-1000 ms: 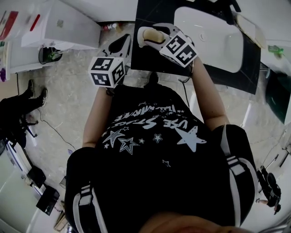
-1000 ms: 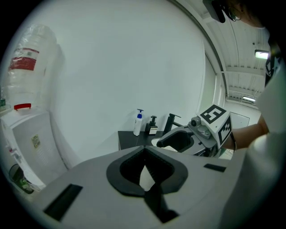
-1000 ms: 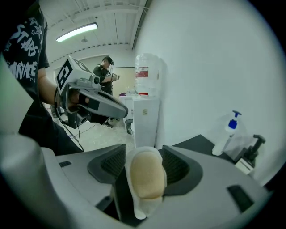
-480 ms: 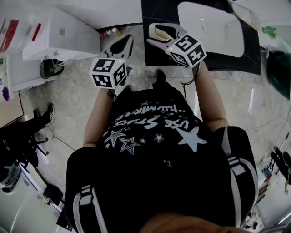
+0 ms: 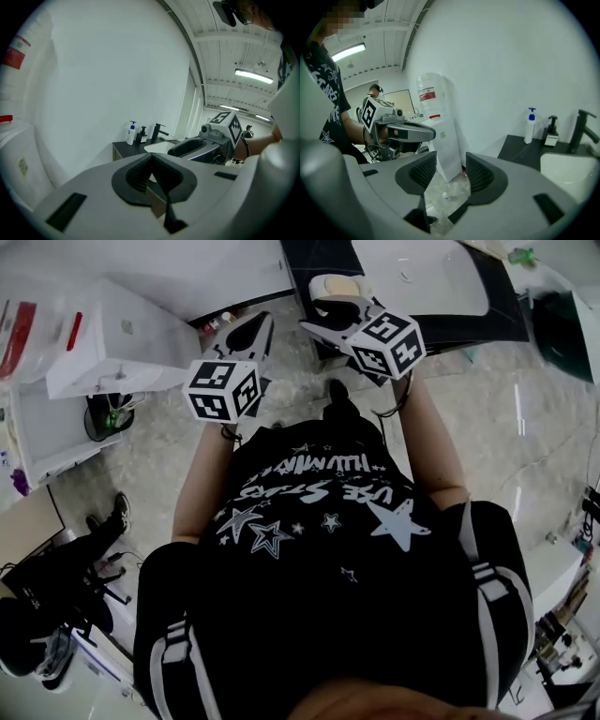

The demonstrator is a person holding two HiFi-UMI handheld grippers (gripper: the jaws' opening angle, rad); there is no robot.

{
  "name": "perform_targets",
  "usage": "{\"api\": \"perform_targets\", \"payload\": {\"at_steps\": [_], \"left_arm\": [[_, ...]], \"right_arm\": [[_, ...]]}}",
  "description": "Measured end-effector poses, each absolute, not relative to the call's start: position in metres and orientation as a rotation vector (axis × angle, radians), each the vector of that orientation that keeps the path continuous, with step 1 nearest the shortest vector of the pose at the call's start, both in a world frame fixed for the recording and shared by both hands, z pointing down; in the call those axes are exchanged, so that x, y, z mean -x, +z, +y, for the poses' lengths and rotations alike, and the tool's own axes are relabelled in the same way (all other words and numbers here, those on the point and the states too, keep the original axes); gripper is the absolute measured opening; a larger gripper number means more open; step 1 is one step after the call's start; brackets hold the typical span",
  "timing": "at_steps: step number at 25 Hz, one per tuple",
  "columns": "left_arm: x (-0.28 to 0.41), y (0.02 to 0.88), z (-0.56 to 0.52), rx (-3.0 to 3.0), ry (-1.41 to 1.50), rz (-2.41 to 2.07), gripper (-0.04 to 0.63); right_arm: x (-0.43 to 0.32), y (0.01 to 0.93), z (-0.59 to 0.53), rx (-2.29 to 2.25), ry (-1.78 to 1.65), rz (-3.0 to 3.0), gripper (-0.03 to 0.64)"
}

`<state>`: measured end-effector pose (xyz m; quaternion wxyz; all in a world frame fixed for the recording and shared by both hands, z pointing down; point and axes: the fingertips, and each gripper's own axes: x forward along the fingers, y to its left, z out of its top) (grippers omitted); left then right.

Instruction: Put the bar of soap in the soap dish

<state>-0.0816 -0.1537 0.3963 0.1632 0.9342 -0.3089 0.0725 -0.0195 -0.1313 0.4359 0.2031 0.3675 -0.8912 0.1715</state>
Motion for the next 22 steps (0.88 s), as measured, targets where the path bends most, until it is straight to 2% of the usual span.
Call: {"api": "perform_targets", "payload": {"at_steps": [4, 10, 17, 22], "left_arm": [[0.095, 0.392, -0.142, -2.719, 0.209, -0.771, 0.011], [0.116, 0.389, -0.128, -2.768, 0.200, -0.663, 0.011], [0.117, 0.395, -0.100, -2.751, 0.165, -0.540, 0.011], [0.122, 0.398, -0.088, -2.725, 0.161, -0.540, 0.011]], "right_arm": [[0.037, 0.436, -0.112, -1.136, 0.508, -2.463, 0.200], [0.063, 0.444, -0.085, -1.266, 0.541, -2.418, 0.156], [0.061, 0.448, -0.045, -1.436, 0.641, -2.348, 0.097], [0.061, 0.453, -0.027, -1.451, 0.688, -2.335, 0.083]]}}
